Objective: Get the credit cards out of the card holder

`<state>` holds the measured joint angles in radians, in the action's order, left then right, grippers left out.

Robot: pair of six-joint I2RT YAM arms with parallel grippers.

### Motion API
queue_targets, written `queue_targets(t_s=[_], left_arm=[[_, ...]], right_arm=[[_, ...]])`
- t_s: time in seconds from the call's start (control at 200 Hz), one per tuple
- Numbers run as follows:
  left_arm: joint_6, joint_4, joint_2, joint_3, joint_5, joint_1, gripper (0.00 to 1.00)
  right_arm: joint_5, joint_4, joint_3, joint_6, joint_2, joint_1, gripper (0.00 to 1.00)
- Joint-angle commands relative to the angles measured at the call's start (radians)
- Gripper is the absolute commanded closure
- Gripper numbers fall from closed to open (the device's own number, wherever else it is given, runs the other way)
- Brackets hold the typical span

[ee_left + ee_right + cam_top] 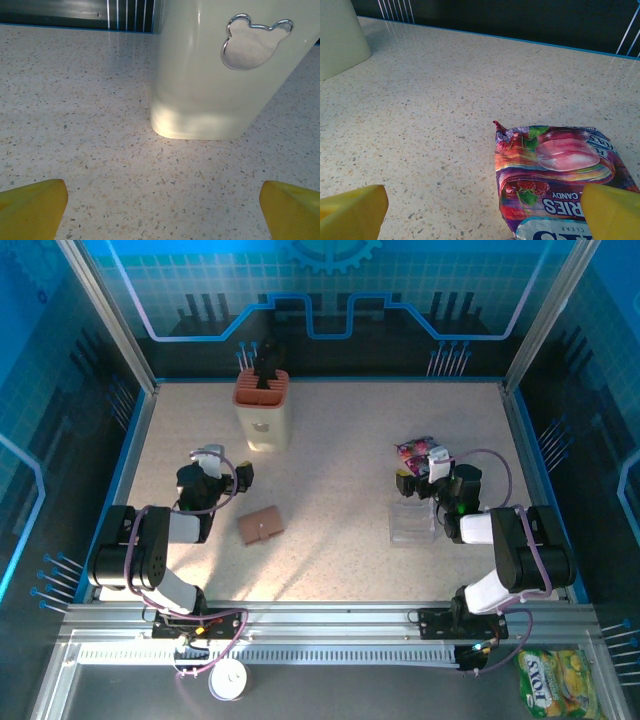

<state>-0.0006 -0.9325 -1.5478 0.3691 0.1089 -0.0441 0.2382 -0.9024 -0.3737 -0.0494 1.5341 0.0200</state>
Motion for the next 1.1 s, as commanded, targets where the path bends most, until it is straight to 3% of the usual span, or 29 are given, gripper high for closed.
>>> queue_targets(t_s=[0.0,0.21,0.385,0.515,0.815,1.096], left_arm=[[-0.008,-0.003,0.005,0.004,-0.03,-0.002,0.01],[-0.016,0.136,0.126,0.025,-0.087,0.007,0.01],[-0.063,0.37,0.239,0.093,-0.166,0.021,0.01],[-0.149,0.554,0.324,0.162,-0.164,0.021,0.01],[-0.302,0.961,0.478,0.33,-0.106,0.021,0.01],[-0.321,1.305,0.49,0.565,-0.061,0.02,0.01]], right_arm=[[-0.051,-0.047,0.017,0.011,-0.021,-0.009,0.0],[-0.093,0.099,-0.007,0.021,-0.136,-0.004,0.0],[-0.14,0.359,-0.074,0.037,-0.249,0.008,0.0],[-0.159,0.564,-0.108,0.085,-0.343,0.015,0.0],[-0.253,1.027,-0.185,0.236,-0.509,0.028,0.19],[-0.273,1.245,-0.227,0.331,-0.508,0.028,0.42]])
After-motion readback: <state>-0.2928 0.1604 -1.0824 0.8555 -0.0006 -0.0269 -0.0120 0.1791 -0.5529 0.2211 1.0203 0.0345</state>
